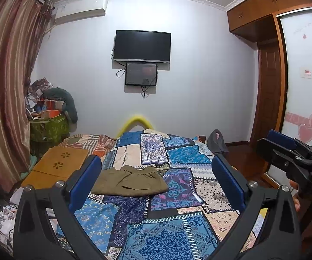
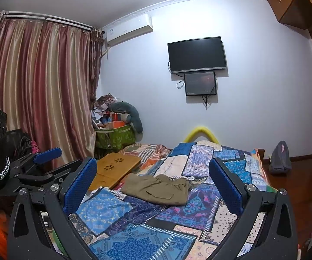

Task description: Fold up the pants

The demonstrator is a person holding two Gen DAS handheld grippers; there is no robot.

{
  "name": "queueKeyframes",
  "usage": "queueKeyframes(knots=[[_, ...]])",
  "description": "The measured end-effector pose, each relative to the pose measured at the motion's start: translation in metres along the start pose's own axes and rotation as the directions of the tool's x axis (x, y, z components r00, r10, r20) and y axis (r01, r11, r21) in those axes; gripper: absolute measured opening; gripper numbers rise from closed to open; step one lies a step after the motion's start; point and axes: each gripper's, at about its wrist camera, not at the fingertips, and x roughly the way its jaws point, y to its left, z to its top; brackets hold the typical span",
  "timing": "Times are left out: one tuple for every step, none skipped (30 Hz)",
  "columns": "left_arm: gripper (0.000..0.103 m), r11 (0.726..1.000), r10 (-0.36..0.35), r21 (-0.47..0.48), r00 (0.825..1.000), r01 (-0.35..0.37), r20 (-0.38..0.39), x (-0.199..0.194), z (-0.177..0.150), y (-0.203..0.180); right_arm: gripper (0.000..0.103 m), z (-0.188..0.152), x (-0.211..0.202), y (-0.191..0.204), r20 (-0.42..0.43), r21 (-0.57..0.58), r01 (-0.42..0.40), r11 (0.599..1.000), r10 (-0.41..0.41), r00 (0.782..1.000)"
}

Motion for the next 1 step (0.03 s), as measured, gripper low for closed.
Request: queueKeyframes(knots=[[0.103, 1.0, -0.001, 0.0, 1.0, 0.001, -0.001, 0.0001, 0.0003, 0.0001, 0.103, 0.0003, 0.0003, -0.0002, -0.001, -0.001, 0.001, 1.0, -0.001, 1.0]])
